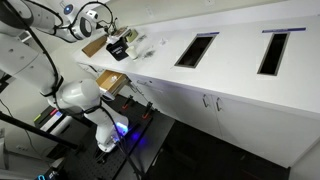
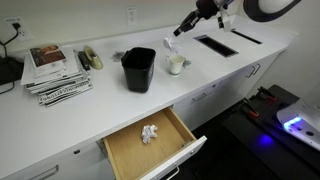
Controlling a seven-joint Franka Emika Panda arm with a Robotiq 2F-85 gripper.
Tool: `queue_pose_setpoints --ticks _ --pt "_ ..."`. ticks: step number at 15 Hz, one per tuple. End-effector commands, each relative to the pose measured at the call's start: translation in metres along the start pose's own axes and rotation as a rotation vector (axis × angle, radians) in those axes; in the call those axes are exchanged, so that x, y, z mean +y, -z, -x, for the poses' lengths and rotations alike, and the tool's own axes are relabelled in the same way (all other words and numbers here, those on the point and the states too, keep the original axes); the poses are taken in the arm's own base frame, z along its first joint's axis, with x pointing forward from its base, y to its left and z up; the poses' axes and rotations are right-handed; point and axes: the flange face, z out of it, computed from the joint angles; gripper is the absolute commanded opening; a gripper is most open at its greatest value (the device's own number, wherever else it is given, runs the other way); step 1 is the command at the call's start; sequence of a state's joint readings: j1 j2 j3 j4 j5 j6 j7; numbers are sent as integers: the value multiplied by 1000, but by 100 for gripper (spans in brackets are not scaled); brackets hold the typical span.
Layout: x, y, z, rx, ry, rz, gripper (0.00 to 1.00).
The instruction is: Pick up the piece of paper from the countertop and put it in the black container.
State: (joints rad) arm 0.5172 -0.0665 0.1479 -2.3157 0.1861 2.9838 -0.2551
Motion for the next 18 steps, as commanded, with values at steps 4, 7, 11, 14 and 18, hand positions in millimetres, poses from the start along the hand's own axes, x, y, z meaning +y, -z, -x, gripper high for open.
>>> queue_pose_setpoints --ticks 4,7,11,14,18 --pt "-13 -70 -46 48 129 -16 0" --pt "-21 -89 -63 56 179 -29 0" --pt "-28 -110 -73 54 205 -33 0" --pt "-27 -116 -78 56 189 -33 34" --pt "-22 -112 -85 69 181 -24 65"
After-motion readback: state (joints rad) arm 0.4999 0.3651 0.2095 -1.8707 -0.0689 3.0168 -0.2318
